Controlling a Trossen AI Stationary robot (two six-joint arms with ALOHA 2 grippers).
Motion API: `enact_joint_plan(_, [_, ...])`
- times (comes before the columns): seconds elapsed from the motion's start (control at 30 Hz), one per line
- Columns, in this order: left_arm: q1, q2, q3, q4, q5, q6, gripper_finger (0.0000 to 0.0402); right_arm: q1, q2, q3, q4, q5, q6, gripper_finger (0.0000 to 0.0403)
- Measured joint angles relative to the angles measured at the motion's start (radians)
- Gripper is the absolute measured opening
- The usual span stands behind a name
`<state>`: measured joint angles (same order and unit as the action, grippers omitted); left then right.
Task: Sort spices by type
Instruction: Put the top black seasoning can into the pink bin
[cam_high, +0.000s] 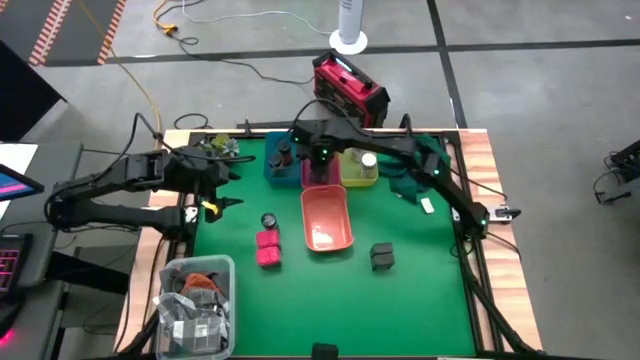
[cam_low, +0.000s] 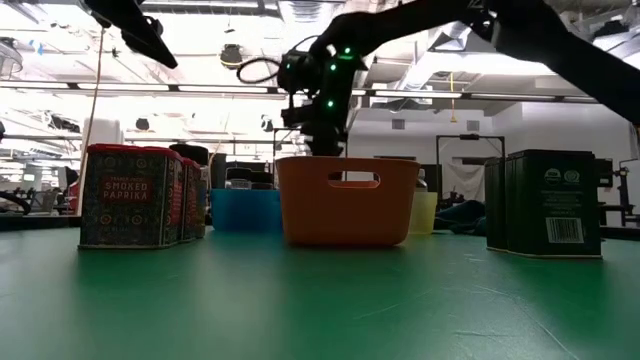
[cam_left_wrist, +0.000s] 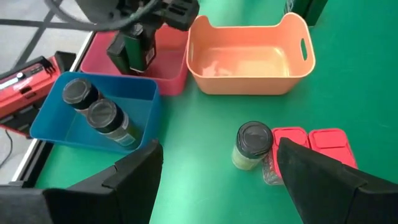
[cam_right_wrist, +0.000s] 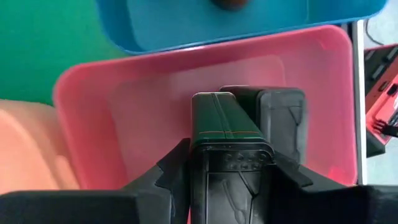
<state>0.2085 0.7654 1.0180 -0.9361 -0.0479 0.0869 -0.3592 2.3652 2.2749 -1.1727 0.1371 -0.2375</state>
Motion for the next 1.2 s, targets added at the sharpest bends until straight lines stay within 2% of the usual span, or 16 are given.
enact_joint_plan(0.17, [0.0, 0.0, 0.0, -0.015, 0.021, -0.004, 0.0302, -0.017, 0.027, 0.029, -0.025, -0.002, -0.003, 0.0181])
enact_joint_plan(0.47, [0.0, 0.0, 0.0, -0.017, 0.021, -0.004, 0.0302, -0.016, 0.027, 0.03, -0.024, -0.002, -0.007, 0.0246])
enact_joint_plan(0.67, [0.0, 0.0, 0.0, -0.017, 0.02, -0.004, 0.0302, -0.014, 0.011, 0.03, -0.034, 0.0, -0.007, 0.0249])
enact_joint_plan(0.87, [0.0, 0.0, 0.0, -0.017, 0.021, -0.001, 0.0302, 0.001, -0.105, 0.031, -0.078, 0.025, 0.035, 0.025])
enact_joint_plan(1.03, [0.0, 0.0, 0.0, -0.017, 0.055, -0.001, 0.0302, 0.102, -0.164, 0.024, -0.217, 0.027, 0.117, 0.025])
enact_joint_plan(1.2, [0.0, 0.0, -0.001, -0.016, 0.099, 0.003, 0.0302, 0.298, -0.22, -0.069, -0.273, 0.025, 0.226, 0.025])
